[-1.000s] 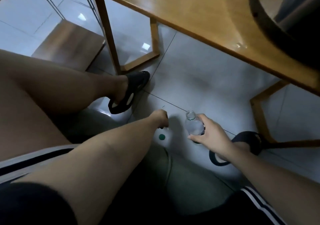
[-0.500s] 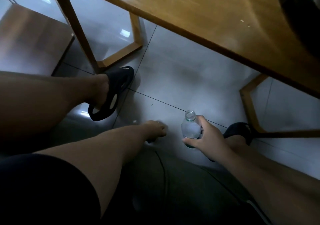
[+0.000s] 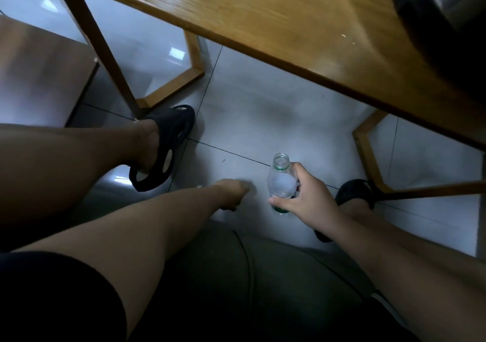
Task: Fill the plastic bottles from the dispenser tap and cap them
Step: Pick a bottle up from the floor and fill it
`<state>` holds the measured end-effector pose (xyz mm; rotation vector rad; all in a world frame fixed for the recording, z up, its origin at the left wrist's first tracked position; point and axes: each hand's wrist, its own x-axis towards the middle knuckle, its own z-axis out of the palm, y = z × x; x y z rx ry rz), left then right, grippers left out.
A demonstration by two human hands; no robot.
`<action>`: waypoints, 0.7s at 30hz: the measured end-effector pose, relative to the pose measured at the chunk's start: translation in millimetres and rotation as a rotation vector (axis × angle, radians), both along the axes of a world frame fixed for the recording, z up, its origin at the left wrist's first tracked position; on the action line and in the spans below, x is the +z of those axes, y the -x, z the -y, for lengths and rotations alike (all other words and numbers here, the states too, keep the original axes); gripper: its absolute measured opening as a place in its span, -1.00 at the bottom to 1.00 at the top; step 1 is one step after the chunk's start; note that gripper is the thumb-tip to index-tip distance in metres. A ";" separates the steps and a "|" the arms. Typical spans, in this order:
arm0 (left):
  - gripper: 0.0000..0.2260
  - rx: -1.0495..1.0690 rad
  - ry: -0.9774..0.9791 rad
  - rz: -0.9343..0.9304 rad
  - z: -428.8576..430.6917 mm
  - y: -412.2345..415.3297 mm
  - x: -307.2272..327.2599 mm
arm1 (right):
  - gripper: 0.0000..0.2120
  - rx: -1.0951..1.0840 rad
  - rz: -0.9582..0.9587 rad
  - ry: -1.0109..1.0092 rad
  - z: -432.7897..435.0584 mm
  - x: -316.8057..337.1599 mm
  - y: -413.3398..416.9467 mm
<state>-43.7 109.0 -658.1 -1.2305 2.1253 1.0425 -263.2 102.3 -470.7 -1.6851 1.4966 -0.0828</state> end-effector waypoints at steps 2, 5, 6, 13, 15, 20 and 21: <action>-0.66 0.095 -0.020 -0.053 6.8 -2.7 12.9 | -0.37 -0.003 0.018 0.016 -1.6 3.6 -1.4; -0.60 0.219 -0.013 -0.149 13.6 -2.8 37.3 | -0.39 -0.005 0.032 0.029 -4.9 13.3 -0.7; -0.60 0.224 0.001 -0.171 16.0 -2.3 48.0 | -0.39 -0.005 0.038 0.035 -6.0 17.7 -0.2; -0.77 0.205 0.212 -0.291 34.9 8.6 174.2 | -0.38 -0.072 0.101 0.113 -24.9 64.6 6.5; -0.71 0.233 0.256 -0.333 38.1 12.2 217.4 | -0.37 -0.097 0.111 0.152 -29.2 82.2 9.9; -0.83 0.201 0.340 -0.313 36.3 16.6 309.3 | -0.39 -0.103 0.135 0.233 -44.1 134.0 25.7; -0.84 0.195 0.356 -0.306 34.3 16.0 327.3 | -0.38 -0.107 0.138 0.243 -48.1 144.3 29.5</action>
